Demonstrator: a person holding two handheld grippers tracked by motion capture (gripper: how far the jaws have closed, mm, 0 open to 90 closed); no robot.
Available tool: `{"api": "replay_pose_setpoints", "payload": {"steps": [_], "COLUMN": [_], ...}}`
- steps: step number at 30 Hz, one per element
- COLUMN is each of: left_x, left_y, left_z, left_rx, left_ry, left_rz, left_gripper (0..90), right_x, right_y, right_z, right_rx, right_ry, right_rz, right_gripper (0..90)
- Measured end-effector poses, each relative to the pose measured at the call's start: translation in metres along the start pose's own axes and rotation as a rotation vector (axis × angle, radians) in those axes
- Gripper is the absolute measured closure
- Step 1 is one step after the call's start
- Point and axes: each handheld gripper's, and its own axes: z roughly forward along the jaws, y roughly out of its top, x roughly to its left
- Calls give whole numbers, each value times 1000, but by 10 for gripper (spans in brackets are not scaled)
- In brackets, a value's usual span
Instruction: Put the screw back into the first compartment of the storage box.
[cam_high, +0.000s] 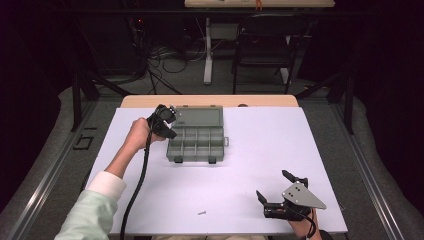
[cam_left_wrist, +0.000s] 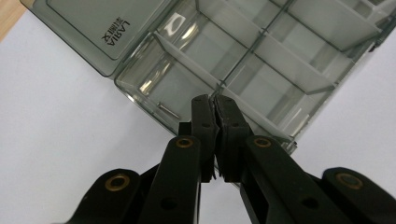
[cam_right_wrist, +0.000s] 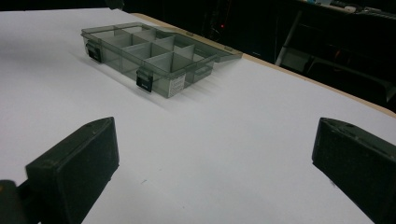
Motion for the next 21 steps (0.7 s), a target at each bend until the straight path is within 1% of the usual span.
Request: {"api": "replay_pose_setpoints", "payload": {"steps": [2, 3, 6, 7, 9, 13, 14, 16, 21], "left_x": [2, 3, 6, 7, 9, 12, 12, 13, 13], "left_y": [1, 2, 3, 3, 3, 4, 4, 5, 5], "left_z": [2, 3, 8, 10, 14, 20, 21, 24, 28], "left_rx": [-4, -5, 5, 9, 6, 11, 4, 5, -15], "left_ry": [1, 9, 15, 10, 14, 5, 1, 1, 8], "left_rz": [-3, -3, -6, -12, -24, -34, -43, -47, -59], "left_gripper": [877, 877, 877, 877, 876, 875, 875, 874, 868], "right_x": [0, 0, 0, 0, 0, 0, 0, 0, 0], "right_y": [0, 0, 0, 0, 0, 0, 0, 0, 0], "right_z": [0, 0, 0, 0, 0, 0, 0, 0, -1], "right_rx": [5, 9, 7, 8, 6, 6, 7, 6, 7], "right_ry": [6, 7, 7, 6, 5, 7, 6, 7, -1], "right_rz": [0, 0, 0, 0, 0, -1, -1, 0, -1], "right_gripper": [0, 0, 0, 0, 0, 0, 0, 0, 0]}}
